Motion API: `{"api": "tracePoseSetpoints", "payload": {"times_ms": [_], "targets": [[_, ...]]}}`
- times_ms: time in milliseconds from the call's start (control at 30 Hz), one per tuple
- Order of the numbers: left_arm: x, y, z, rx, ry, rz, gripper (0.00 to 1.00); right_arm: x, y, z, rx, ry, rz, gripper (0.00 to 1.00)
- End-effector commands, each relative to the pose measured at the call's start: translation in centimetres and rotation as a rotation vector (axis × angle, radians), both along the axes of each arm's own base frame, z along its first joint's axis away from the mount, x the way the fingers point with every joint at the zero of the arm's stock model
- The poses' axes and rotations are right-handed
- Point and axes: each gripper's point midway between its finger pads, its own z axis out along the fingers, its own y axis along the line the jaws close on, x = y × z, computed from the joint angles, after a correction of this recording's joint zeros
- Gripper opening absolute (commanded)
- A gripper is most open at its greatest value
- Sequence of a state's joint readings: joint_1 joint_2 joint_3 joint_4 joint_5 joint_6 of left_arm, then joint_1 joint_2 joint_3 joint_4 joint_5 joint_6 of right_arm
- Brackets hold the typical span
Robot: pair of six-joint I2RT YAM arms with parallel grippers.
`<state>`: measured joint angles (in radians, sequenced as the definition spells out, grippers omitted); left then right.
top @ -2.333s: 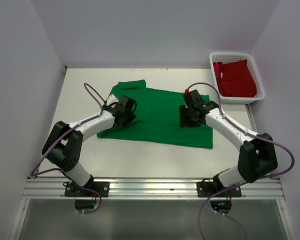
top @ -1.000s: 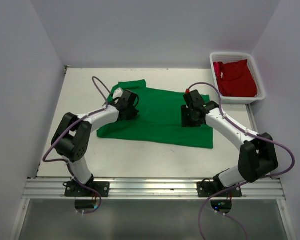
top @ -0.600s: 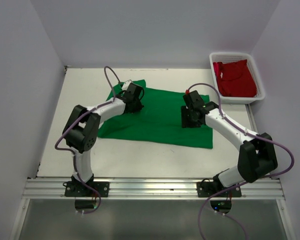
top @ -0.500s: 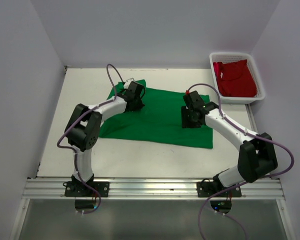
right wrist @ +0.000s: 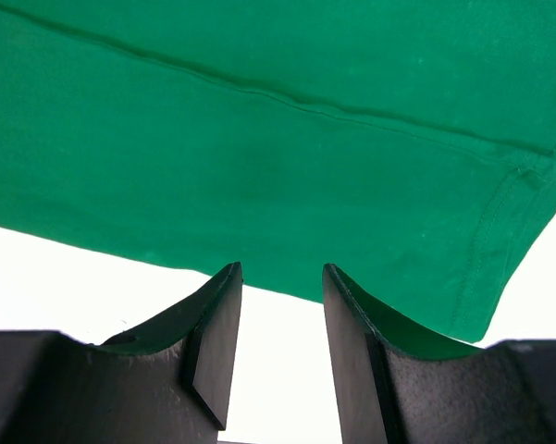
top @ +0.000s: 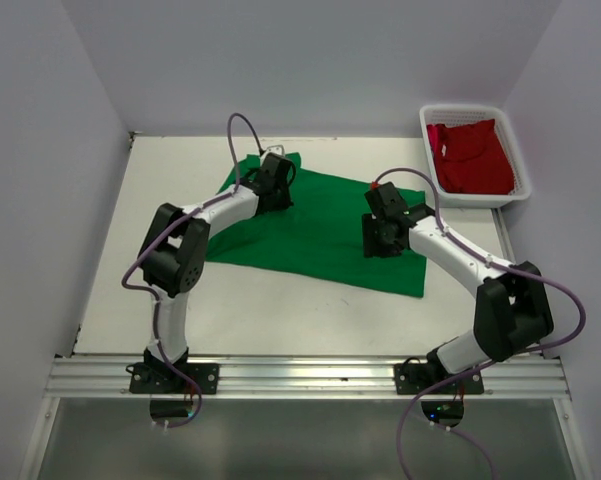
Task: Fold and stack the t-shirts
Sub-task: Fold the flattened tshirt in 1/3 of the way
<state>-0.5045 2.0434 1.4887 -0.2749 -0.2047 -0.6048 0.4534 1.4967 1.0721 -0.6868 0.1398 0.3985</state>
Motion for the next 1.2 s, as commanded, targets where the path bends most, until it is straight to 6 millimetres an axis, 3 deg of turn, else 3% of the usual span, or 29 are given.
{"api": "tracePoseSetpoints", "payload": {"times_ms": [0,467,700,800,867,900,1000,1033,1167], "targets": [[1.7,-1.2,4.0,-0.014,-0.135,-0.097,0.0,0.5,0.0,-0.2,-0.013,-0.01,0.008,0.44],[0.9,-4.5,5.1,0.005,-0.215,-0.324,0.0,0.9,0.1,-0.6,-0.019,-0.001,0.007,0.43],[0.7,-5.8,3.8,0.03,-0.195,-0.392,0.0,0.8,0.1,-0.7,-0.021,0.005,0.009,0.43],[1.3,-4.9,2.6,0.071,-0.169,-0.347,0.0,0.9,0.1,-0.7,-0.023,0.003,0.008,0.43],[2.0,-3.9,2.4,0.101,-0.165,-0.282,0.12,0.8,0.1,-0.8,-0.026,0.007,0.013,0.44],[2.0,-3.4,2.1,0.113,-0.155,-0.256,0.37,0.7,0.0,-0.8,-0.027,0.01,0.015,0.44],[2.6,-1.7,3.2,0.128,-0.173,-0.156,0.93,0.6,0.0,-0.8,-0.027,0.01,0.016,0.44],[2.6,-1.5,3.7,0.129,-0.186,-0.143,1.0,0.6,0.0,-0.9,-0.029,0.013,0.016,0.44],[2.5,-0.2,6.7,0.122,-0.262,-0.077,1.0,0.6,0.1,-1.1,-0.025,0.016,0.017,0.44]]}}
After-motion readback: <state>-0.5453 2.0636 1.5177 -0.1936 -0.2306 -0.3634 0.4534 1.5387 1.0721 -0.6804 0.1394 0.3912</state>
